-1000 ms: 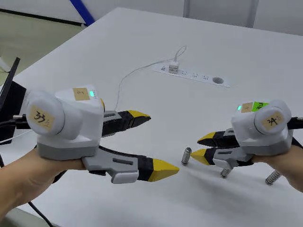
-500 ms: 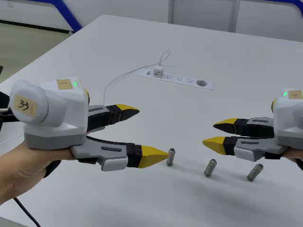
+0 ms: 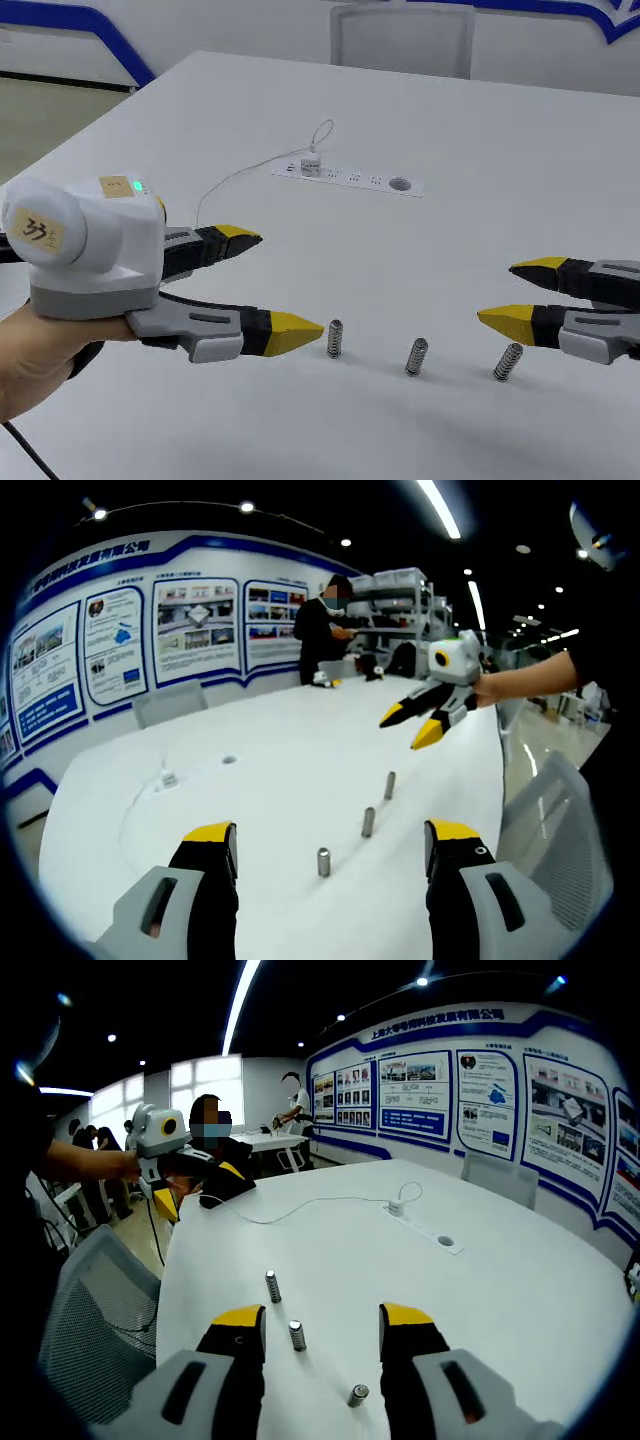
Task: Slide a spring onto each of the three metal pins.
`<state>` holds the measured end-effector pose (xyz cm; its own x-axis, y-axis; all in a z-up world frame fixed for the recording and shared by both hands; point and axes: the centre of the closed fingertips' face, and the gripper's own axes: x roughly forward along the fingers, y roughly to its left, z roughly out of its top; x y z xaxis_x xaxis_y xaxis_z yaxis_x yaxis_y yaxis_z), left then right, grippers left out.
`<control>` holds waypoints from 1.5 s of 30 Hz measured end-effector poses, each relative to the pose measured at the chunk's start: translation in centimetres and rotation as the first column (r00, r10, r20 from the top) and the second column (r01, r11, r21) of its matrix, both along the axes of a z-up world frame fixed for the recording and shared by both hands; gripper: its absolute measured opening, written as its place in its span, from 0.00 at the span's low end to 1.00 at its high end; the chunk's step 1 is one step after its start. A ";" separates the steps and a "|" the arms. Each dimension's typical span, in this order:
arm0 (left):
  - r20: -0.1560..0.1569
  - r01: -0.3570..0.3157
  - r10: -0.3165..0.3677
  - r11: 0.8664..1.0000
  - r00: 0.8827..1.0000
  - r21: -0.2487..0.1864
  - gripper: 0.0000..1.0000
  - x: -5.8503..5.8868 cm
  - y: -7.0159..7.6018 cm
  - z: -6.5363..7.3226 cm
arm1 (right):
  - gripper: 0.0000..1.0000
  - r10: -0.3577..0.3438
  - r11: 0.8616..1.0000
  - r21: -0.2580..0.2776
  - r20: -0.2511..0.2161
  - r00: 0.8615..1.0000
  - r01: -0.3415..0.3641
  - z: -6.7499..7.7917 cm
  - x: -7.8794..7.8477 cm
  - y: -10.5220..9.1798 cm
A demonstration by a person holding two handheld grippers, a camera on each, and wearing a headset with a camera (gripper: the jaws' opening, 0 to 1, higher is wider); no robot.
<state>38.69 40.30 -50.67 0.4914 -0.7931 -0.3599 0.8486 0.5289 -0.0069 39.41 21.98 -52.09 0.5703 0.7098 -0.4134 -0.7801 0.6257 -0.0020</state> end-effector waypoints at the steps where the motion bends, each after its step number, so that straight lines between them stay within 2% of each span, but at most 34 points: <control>1: -0.005 -0.002 0.002 1.000 1.000 -0.005 0.79 0.0 0.0 0.0 | 0.47 -0.004 1.000 0.005 0.013 1.000 0.003 0.4 -0.4 -0.4; 4: -0.015 -0.012 0.011 1.000 1.000 -0.023 0.81 0.0 -0.1 0.1 | 0.52 -0.009 1.000 -0.004 0.033 0.999 0.009 0.8 -1.2 -1.3; 9: -0.018 -0.034 0.034 0.999 0.999 -0.014 0.82 0.3 0.5 0.0 | 0.58 -0.004 0.999 -0.047 0.038 0.999 0.006 0.4 -2.6 -3.2; 14: -0.038 -0.009 0.009 1.000 0.999 0.006 0.86 -0.5 0.6 -0.1 | 0.64 -0.013 0.996 -0.083 0.038 0.999 0.016 0.1 -3.6 -4.9; 19: -0.039 -0.023 0.023 1.000 0.999 0.003 0.89 -1.0 0.8 -0.1 | 0.70 -0.018 0.996 -0.083 0.043 0.999 0.022 0.5 -4.1 -5.8; 23: -0.043 -0.029 0.029 1.000 0.999 0.005 0.93 -1.4 0.8 -0.2 | 0.79 -0.024 0.996 -0.083 0.035 0.999 0.026 0.4 -4.1 -6.0; 26: -0.048 -0.032 0.033 0.999 0.998 0.018 0.96 -1.7 0.9 -0.4 | 0.81 -0.028 0.996 -0.081 0.036 0.999 0.031 0.3 -4.3 -6.1; 29: -0.053 -0.038 0.039 0.999 0.998 0.026 0.98 -1.8 1.1 -0.6 | 0.85 -0.022 0.997 -0.074 0.017 1.000 0.023 0.0 -4.8 -5.9; 35: -0.053 -0.041 0.042 0.999 0.998 0.015 1.00 -2.0 0.9 -0.3 | 0.92 -0.015 0.994 -0.111 0.009 1.000 0.016 -0.7 -5.4 -6.0; 45: -0.051 -0.042 0.044 0.999 0.998 0.035 1.00 -2.2 0.9 -0.2 | 0.95 -0.026 0.994 -0.105 0.006 1.000 0.026 -0.6 -5.8 -6.2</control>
